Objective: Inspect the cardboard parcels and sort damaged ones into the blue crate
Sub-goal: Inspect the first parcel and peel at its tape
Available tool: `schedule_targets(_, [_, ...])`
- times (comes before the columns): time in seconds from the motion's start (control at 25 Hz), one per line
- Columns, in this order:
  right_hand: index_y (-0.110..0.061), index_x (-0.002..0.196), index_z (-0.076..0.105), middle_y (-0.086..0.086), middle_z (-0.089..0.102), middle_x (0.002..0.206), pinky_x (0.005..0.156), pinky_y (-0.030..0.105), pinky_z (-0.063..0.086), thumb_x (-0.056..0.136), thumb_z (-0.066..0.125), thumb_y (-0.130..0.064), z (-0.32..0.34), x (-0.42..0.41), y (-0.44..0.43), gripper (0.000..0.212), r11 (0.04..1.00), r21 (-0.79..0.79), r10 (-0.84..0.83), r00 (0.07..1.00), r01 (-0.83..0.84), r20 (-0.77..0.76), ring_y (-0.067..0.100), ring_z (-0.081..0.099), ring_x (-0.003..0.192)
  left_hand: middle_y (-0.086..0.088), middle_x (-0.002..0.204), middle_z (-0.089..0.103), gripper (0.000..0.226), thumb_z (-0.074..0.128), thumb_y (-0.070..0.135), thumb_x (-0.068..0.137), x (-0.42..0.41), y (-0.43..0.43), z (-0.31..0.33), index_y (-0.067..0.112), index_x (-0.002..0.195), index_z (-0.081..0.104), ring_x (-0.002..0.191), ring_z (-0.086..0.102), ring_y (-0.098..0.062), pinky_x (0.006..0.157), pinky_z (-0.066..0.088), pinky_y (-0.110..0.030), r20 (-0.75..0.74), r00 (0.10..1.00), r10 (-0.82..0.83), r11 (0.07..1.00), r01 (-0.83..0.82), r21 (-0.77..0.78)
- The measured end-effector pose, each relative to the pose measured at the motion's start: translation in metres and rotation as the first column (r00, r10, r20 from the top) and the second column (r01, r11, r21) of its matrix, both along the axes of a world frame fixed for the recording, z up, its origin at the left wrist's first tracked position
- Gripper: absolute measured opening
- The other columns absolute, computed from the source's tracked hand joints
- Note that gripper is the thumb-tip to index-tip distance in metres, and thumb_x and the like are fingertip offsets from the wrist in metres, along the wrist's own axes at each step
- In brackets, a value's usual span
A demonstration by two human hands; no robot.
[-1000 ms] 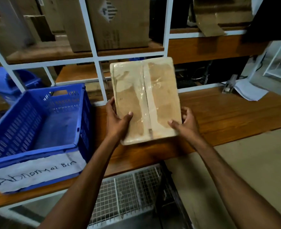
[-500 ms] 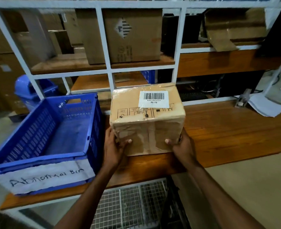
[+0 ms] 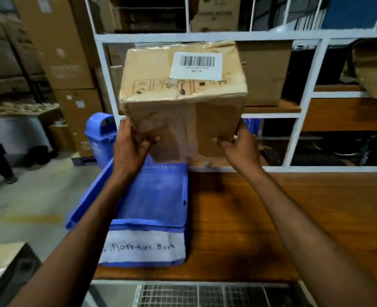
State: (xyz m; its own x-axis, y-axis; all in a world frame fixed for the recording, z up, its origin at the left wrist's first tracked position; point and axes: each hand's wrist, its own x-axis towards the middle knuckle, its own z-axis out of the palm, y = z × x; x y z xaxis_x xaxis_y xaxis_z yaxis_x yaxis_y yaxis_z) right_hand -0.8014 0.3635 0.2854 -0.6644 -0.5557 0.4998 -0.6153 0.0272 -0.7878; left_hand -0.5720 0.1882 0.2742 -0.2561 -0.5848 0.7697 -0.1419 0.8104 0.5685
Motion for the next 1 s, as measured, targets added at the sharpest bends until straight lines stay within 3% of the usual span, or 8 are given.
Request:
schedule_targets(0.2, [-0.023, 0.143, 0.052, 0.0, 0.069, 0.131, 0.096, 0.037, 0.054, 0.083, 0.084, -0.034, -0.007, 0.067, -0.117, 0.069, 0.996, 0.059, 0.068, 0.997, -0.07, 0.032, 0.024, 0.064, 0.118, -0.015, 0.121, 0.059, 0.063, 0.091, 0.031, 0.077, 0.07, -0.109, -0.003, 0.005, 0.125, 0.059, 0.109, 0.061, -0.035, 0.089, 0.056, -0.054, 0.098, 0.988, 0.119, 0.993, -0.116, -0.03])
schedule_targets(0.36, [-0.026, 0.141, 0.051, 0.003, 0.067, 0.133, 0.098, 0.039, 0.052, 0.083, 0.084, -0.038, -0.036, 0.086, -0.17, 0.068, 0.974, 0.221, 0.038, 0.998, -0.049, 0.056, 0.029, 0.063, 0.119, -0.01, 0.12, 0.064, 0.076, 0.084, 0.061, 0.065, 0.093, -0.181, -0.034, 0.019, 0.124, 0.061, 0.104, 0.065, -0.033, 0.082, 0.058, -0.054, 0.22, 0.976, 0.003, 0.992, -0.031, 0.123])
schedule_targets(0.48, [-0.021, 0.137, 0.055, 0.004, 0.065, 0.133, 0.098, 0.036, 0.05, 0.081, 0.086, -0.032, -0.066, 0.088, -0.194, 0.064, 0.952, 0.304, 0.01, 0.992, -0.048, 0.123, 0.028, 0.062, 0.121, -0.01, 0.114, 0.059, 0.078, 0.092, 0.052, 0.064, 0.095, -0.208, -0.06, 0.009, 0.123, 0.062, 0.101, 0.063, -0.036, 0.077, 0.058, -0.049, 0.347, 0.935, -0.069, 0.989, 0.017, 0.15])
schedule_targets(0.56, [-0.021, 0.136, 0.057, 0.005, 0.066, 0.132, 0.099, 0.038, 0.051, 0.08, 0.087, -0.029, -0.083, 0.085, -0.206, 0.064, 0.937, 0.348, -0.015, 0.986, -0.046, 0.169, 0.028, 0.062, 0.12, -0.007, 0.115, 0.053, 0.072, 0.097, 0.027, 0.069, 0.092, -0.219, -0.075, 0.004, 0.127, 0.061, 0.106, 0.062, -0.037, 0.08, 0.058, -0.045, 0.4, 0.909, -0.12, 0.981, 0.046, 0.189])
schedule_targets(0.64, [-0.02, 0.135, 0.059, 0.007, 0.067, 0.13, 0.101, 0.041, 0.052, 0.079, 0.087, -0.025, -0.097, 0.08, -0.218, 0.063, 0.922, 0.385, -0.05, 0.977, -0.034, 0.207, 0.029, 0.063, 0.12, -0.006, 0.122, 0.053, 0.075, 0.095, 0.016, 0.071, 0.088, -0.231, -0.086, 0.008, 0.136, 0.059, 0.11, 0.062, -0.033, 0.085, 0.057, -0.041, 0.445, 0.883, -0.15, 0.974, 0.054, 0.222])
schedule_targets(0.8, [-0.014, 0.138, 0.057, 0.011, 0.066, 0.133, 0.103, 0.043, 0.052, 0.079, 0.087, -0.018, -0.116, 0.064, -0.236, 0.067, 0.903, 0.43, -0.111, 0.963, -0.006, 0.247, 0.032, 0.062, 0.123, -0.007, 0.135, 0.05, 0.078, 0.093, 0.033, 0.075, 0.077, -0.245, -0.099, 0.019, 0.142, 0.056, 0.109, 0.065, -0.027, 0.088, 0.056, -0.047, 0.558, 0.816, -0.148, 0.977, 0.035, 0.208])
schedule_targets(0.92, [-0.014, 0.142, 0.05, 0.014, 0.063, 0.137, 0.106, 0.046, 0.05, 0.077, 0.088, -0.013, -0.119, 0.055, -0.247, 0.075, 0.89, 0.455, -0.154, 0.96, 0.032, 0.233, 0.034, 0.058, 0.127, -0.009, 0.138, 0.041, 0.085, 0.089, 0.042, 0.078, 0.078, -0.263, -0.107, 0.019, 0.15, 0.051, 0.118, 0.055, -0.028, 0.094, 0.051, -0.042, 0.663, 0.721, -0.2, 0.969, 0.044, 0.244])
schedule_targets(1.0, [-0.013, 0.142, 0.049, 0.014, 0.061, 0.138, 0.107, 0.046, 0.048, 0.076, 0.088, -0.011, -0.128, 0.058, -0.257, 0.077, 0.896, 0.436, -0.184, 0.963, 0.081, 0.197, 0.035, 0.057, 0.127, -0.014, 0.134, 0.041, 0.083, 0.085, 0.044, 0.079, 0.082, -0.276, -0.114, 0.016, 0.149, 0.053, 0.125, 0.047, -0.031, 0.104, 0.046, -0.039, 0.635, 0.728, -0.257, 0.955, 0.093, 0.28])
